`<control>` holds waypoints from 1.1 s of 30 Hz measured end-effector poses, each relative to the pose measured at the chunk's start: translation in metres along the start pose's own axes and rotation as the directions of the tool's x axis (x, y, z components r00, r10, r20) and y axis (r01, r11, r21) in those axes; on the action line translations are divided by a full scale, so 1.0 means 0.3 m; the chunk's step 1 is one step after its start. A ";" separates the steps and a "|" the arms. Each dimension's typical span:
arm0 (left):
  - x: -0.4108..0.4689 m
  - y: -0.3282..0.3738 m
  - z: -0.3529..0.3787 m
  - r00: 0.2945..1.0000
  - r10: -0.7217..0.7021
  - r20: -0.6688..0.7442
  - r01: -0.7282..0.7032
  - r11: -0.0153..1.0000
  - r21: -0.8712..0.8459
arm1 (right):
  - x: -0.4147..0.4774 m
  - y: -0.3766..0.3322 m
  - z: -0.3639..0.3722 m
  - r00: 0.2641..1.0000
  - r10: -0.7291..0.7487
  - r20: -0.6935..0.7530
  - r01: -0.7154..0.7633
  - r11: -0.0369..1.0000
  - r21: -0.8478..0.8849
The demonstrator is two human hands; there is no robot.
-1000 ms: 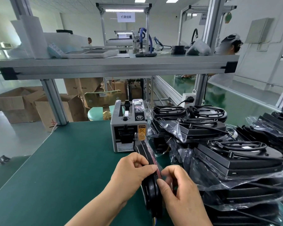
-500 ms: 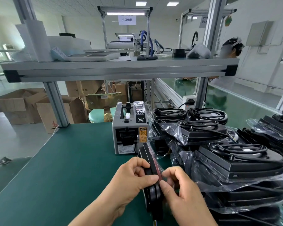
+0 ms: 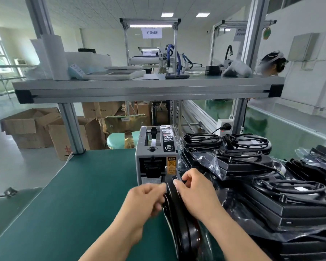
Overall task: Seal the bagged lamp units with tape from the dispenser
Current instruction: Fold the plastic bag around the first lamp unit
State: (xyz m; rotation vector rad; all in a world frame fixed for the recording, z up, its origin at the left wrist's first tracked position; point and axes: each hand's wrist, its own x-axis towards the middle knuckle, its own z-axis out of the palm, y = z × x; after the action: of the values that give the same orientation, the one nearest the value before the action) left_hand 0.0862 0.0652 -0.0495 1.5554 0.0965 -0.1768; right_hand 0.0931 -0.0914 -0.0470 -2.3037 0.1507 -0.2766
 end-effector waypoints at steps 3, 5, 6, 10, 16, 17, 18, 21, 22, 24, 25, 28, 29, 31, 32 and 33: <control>0.141 0.026 -0.015 0.966 -0.144 -0.214 0.092 0.967 -0.236 | -0.009 0.015 0.009 1.000 0.014 -0.018 -0.013 0.999 0.041; 0.214 0.027 -0.010 0.941 -0.232 -0.248 0.147 0.937 -0.318 | -0.015 0.016 0.009 1.000 0.001 -0.024 -0.001 1.000 0.022; 0.243 0.023 -0.004 0.930 -0.267 -0.253 0.172 0.923 -0.345 | -0.016 0.013 0.009 1.000 -0.006 -0.027 0.006 1.000 0.013; 0.310 0.017 0.029 0.896 -0.358 -0.261 0.219 0.870 -0.441 | -0.020 0.006 0.007 0.999 -0.017 -0.046 0.017 1.000 -0.004; 0.356 0.032 0.057 0.869 -0.418 -0.264 0.228 0.813 -0.536 | -0.023 0.006 0.006 0.999 -0.026 -0.045 0.026 1.000 0.001; 0.362 0.036 0.063 0.863 -0.428 -0.269 0.226 0.803 -0.552 | -0.024 0.007 0.007 0.999 -0.027 -0.047 0.027 1.000 0.000; 0.365 0.039 0.070 0.855 -0.433 -0.284 0.213 0.794 -0.569 | -0.024 0.006 0.007 0.998 -0.028 -0.050 0.028 1.000 0.000; 0.348 0.046 0.092 0.828 -0.424 -0.367 0.126 0.779 -0.615 | -0.023 0.007 0.008 0.998 -0.027 -0.055 0.027 1.000 0.001; 0.333 0.049 0.094 0.827 -0.405 -0.391 0.098 0.788 -0.608 | -0.022 0.008 0.008 0.998 -0.026 -0.054 0.027 1.000 0.005; 0.293 0.054 0.084 0.866 -0.313 -0.390 0.059 0.838 -0.542 | -0.022 0.009 0.008 0.998 -0.027 -0.055 0.028 0.999 0.016; 0.267 0.056 0.072 0.903 -0.238 -0.357 0.041 0.876 -0.480 | -0.022 0.010 0.008 0.998 -0.029 -0.056 0.030 0.999 0.022; 0.171 0.064 0.026 0.991 0.030 -0.129 -0.059 0.973 -0.223 | -0.021 0.011 0.006 0.998 -0.036 -0.048 0.038 0.998 0.050; 0.142 0.071 0.013 0.995 0.093 -0.027 -0.096 0.987 -0.131 | -0.020 0.009 0.004 0.999 -0.027 -0.040 0.030 0.998 0.063; 0.105 0.088 -0.001 0.980 0.139 0.143 -0.147 0.988 0.048 | -0.018 0.003 0.002 1.000 0.000 -0.020 0.002 0.996 0.093; 0.100 0.096 -0.004 0.972 0.138 0.189 -0.165 0.977 0.135 | -0.019 0.001 0.001 1.000 0.009 -0.011 -0.008 0.995 0.102; 0.101 0.103 -0.003 0.968 0.132 0.214 -0.177 0.962 0.208 | -0.020 -0.002 0.001 1.000 0.014 -0.005 -0.013 0.994 0.106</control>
State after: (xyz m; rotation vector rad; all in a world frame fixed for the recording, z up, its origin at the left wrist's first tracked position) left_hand 0.1214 0.0648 -0.0244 1.7547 -0.2098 -0.2234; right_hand 0.0873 -0.0898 -0.0476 -2.1965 0.1507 -0.2779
